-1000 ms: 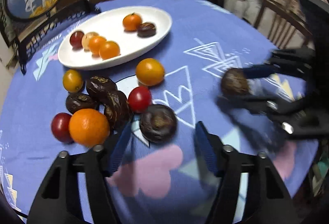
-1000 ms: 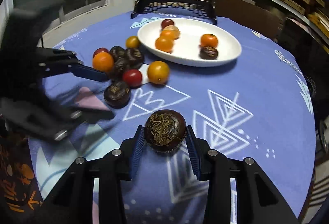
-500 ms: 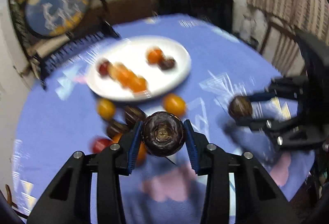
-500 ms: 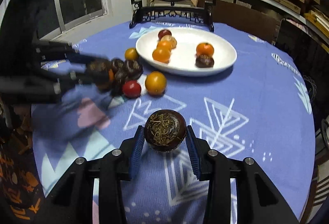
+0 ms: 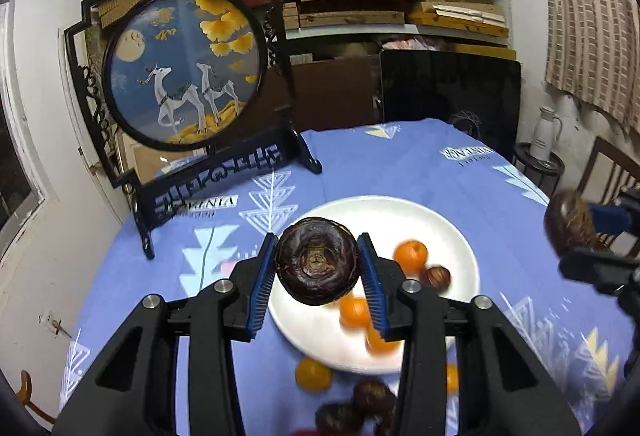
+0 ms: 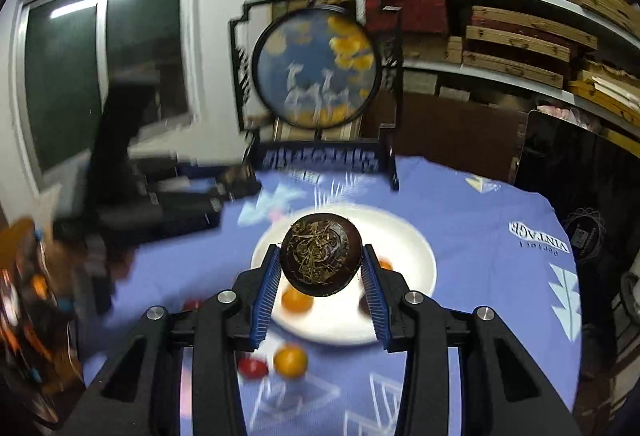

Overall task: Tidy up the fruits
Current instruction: 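Grasp dark brown fruits with both grippers and lower them onto the plate, then open both grippers on the plate and move back to the fruit pile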

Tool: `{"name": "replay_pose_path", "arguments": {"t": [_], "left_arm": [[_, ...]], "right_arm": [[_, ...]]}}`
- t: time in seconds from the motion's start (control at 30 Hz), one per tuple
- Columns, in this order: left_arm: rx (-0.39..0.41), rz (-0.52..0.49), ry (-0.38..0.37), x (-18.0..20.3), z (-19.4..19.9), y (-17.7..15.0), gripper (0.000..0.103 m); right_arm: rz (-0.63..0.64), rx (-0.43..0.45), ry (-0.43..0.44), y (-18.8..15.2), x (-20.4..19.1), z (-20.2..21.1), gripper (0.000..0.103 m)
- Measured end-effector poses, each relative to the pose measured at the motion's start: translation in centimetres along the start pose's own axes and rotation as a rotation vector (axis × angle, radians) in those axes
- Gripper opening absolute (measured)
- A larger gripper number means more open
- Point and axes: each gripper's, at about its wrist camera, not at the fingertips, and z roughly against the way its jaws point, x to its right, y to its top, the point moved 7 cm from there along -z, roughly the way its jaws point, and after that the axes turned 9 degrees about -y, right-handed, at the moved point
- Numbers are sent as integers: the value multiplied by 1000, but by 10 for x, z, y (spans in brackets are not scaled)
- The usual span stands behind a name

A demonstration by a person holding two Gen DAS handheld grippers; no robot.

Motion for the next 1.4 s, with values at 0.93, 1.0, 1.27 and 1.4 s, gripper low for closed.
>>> {"name": "replay_pose_path", "arguments": {"t": [0.93, 1.0, 1.27, 1.4], "left_arm": [[-145, 10, 29, -19, -108, -34, 42], [-151, 13, 37, -20, -109, -36, 62], [-122, 15, 69, -26, -104, -32, 74], [-122, 11, 69, -25, -104, -32, 74]], "right_arm": [[-160, -111, -11, -21, 11, -130, 42], [-187, -111, -43, -24, 19, -133, 63], [-223, -107, -42, -27, 27, -133, 67], [-219, -109, -35, -29, 27, -132, 69]]}}
